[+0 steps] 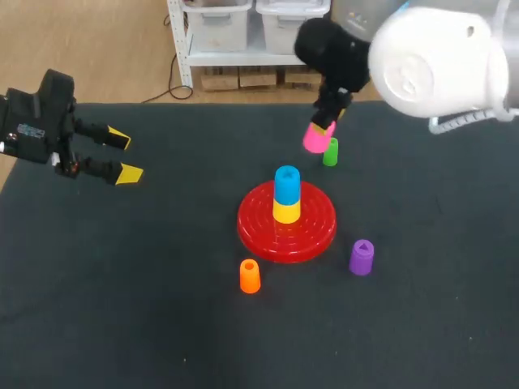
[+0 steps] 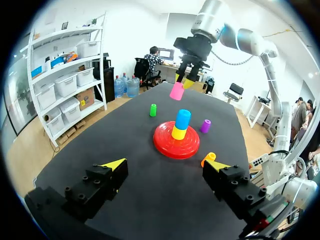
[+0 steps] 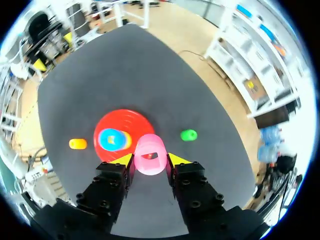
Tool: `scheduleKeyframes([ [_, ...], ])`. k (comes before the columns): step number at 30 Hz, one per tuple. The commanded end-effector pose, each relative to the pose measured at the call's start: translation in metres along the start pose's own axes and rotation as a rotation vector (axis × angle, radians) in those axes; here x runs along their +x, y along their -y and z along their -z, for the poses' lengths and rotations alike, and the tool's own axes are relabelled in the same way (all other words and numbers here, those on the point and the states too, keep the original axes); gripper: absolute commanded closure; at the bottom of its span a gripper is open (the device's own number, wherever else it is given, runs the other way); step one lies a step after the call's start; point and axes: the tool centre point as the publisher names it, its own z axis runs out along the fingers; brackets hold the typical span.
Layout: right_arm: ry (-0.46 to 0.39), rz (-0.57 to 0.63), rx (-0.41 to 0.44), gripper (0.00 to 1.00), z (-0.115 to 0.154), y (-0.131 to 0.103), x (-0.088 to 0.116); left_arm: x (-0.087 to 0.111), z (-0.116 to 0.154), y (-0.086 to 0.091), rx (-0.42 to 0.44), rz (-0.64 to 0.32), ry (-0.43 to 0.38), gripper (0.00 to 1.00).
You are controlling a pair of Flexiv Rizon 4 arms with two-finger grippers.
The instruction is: Pick up and stack the cylinders on the red base in this order: pink,purple,orange,green
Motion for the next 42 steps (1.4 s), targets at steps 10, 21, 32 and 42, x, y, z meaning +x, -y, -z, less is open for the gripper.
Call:
scheduleKeyframes([
  [10,-0.095,0.178,-0.051,1.0,-0.012,-0.038,-0.027,0.002,0.0,0.0,-0.001,-0.003,0.006,0.0],
  [21,-0.055,0.194,-0.094,1.0,-0.006,-0.045,-0.022,0.002,0.0,0.0,-0.001,-0.003,0.006,0.0],
  [32,-0.055,0.194,-0.094,1.0,-0.006,-0.045,-0.022,0.002,0.0,0.0,-0.001,-0.003,0.006,0.0],
  [42,-0.196,0.175,-0.083,1.0,-0.014,-0.04,-0.02,0.002,0.0,0.0,-0.001,-0.003,0.006,0.0],
])
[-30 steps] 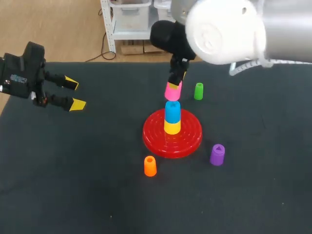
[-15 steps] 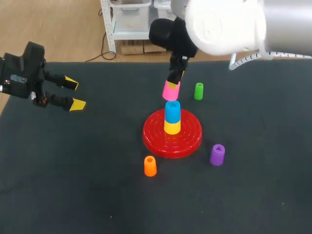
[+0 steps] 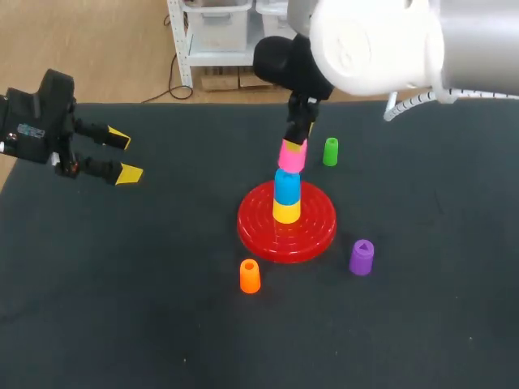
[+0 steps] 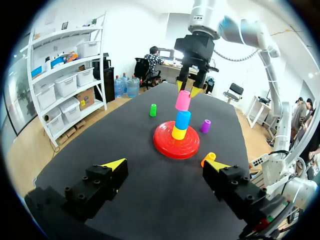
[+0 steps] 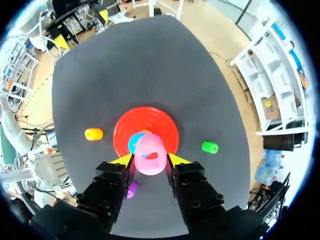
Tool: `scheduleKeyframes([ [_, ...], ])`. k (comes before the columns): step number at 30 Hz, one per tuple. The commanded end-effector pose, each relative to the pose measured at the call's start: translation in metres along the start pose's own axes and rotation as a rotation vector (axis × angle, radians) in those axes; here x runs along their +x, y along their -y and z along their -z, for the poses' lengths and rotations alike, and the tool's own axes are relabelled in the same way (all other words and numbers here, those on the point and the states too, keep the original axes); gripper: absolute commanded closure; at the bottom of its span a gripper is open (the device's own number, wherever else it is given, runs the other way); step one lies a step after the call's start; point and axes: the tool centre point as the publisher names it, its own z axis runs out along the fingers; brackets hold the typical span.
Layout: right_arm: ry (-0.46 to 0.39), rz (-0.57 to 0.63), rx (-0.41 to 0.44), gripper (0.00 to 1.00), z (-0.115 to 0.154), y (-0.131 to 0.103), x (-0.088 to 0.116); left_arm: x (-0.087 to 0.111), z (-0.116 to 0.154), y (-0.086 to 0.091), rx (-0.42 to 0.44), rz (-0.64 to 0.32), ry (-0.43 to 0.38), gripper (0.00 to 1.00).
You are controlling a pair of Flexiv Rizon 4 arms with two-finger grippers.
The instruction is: Pick up and stack the cylinders on the red base in this order: pink,purple,orange,green
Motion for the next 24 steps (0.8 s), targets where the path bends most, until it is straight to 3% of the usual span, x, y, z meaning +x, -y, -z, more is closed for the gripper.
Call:
scheduleKeyframes([
  [1,-0.092,-0.005,0.002,1.0,-0.004,0.003,-0.011,0.002,0.0,0.0,-0.001,-0.003,0.006,0.0],
  [24,-0.159,0.044,0.017,1.0,-0.005,-0.012,-0.018,0.002,0.0,0.0,-0.001,-0.003,0.006,0.0],
])
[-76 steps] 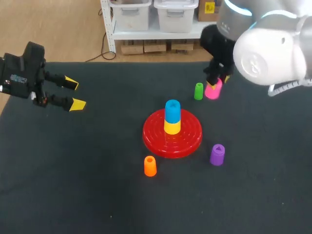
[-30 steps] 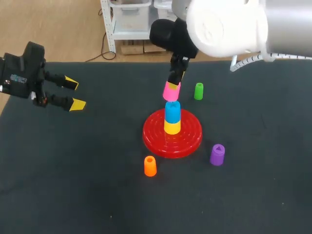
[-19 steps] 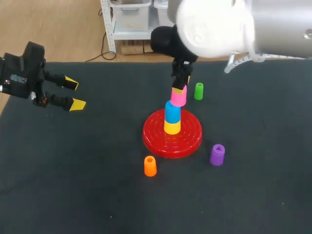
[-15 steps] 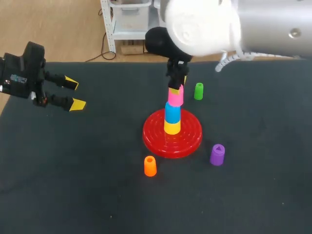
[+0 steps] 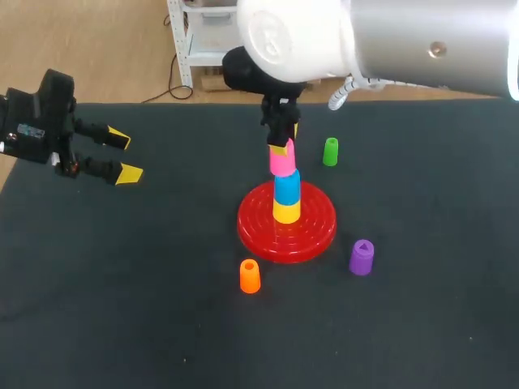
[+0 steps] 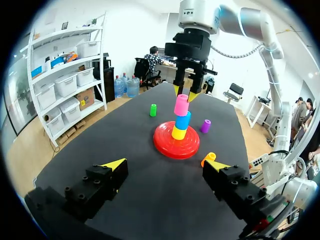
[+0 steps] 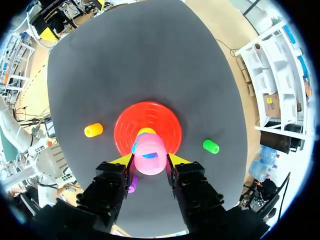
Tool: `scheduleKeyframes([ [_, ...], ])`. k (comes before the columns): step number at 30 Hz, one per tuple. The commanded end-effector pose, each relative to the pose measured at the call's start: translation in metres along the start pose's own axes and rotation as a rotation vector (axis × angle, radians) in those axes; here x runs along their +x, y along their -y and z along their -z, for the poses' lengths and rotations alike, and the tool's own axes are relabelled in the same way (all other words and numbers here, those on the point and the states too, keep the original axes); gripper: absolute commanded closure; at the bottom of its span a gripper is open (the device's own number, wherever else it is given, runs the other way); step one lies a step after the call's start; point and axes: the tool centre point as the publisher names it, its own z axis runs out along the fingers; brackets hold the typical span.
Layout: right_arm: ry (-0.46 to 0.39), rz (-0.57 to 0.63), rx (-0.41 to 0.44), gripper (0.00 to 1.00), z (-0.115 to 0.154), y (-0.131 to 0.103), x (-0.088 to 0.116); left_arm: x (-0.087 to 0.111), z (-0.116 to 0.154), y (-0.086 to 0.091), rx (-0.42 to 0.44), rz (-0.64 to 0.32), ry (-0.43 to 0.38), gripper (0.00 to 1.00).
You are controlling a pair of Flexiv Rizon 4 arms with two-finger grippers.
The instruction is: Pick up and stack the cylinders on the red base in this order: pink,purple,orange,green
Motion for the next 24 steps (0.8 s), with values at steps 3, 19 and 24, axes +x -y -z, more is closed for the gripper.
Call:
scheduleKeyframes([
  [3,-0.005,0.006,0.01,1.0,-0.003,-0.005,0.006,0.002,0.0,0.0,-0.001,-0.003,0.006,0.0],
  [19,-0.004,0.012,0.027,1.0,-0.001,-0.014,0.017,0.002,0.0,0.0,-0.001,-0.003,0.006,0.0],
  [24,0.002,0.014,0.028,1.0,0.0,-0.016,0.02,0.002,0.0,0.0,-0.001,-0.003,0.006,0.0],
])
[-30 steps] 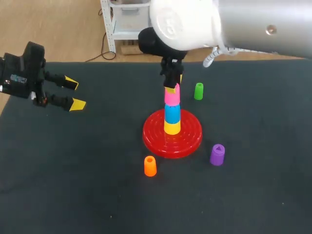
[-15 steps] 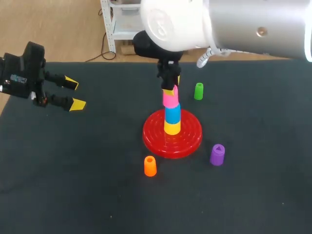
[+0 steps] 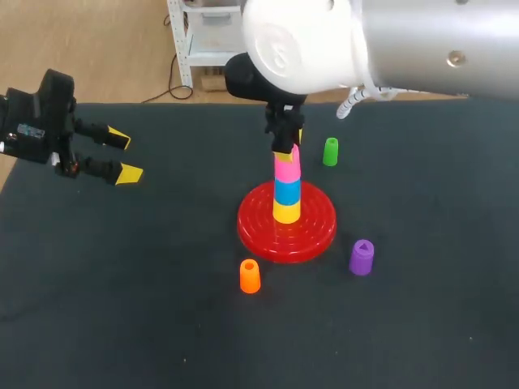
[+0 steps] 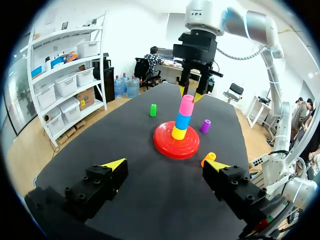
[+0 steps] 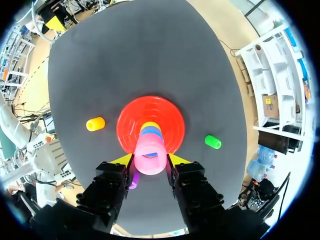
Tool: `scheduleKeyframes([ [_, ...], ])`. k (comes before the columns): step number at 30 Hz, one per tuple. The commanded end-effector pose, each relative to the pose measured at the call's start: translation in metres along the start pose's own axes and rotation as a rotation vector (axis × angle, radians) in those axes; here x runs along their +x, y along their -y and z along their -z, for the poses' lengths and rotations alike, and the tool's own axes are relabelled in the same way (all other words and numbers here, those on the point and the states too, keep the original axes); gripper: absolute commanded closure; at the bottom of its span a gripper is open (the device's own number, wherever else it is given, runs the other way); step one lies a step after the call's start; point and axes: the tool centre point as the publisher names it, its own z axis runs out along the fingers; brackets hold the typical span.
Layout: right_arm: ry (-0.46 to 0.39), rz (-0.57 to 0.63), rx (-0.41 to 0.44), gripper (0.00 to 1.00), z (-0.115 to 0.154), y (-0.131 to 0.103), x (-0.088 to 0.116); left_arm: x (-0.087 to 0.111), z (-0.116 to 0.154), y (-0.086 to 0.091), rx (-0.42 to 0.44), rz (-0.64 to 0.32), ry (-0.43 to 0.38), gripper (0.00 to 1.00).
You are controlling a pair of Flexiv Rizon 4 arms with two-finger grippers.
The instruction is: Pick up and stack the cylinders on the red base in this order: pink,purple,orange,green
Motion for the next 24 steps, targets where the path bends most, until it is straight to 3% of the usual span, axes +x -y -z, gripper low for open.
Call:
scheduleKeyframes([
  [1,0.016,0.002,0.01,1.0,-0.002,-0.005,0.007,0.002,0.0,0.0,-0.001,-0.003,0.006,0.0],
  [14,0.004,-0.027,-0.004,1.0,-0.015,-0.003,0.0,0.002,0.0,0.0,-0.001,-0.003,0.006,0.0],
  [24,0.0,-0.065,-0.005,1.0,-0.017,0.014,-0.007,0.002,0.0,0.0,-0.001,-0.003,0.006,0.0],
])
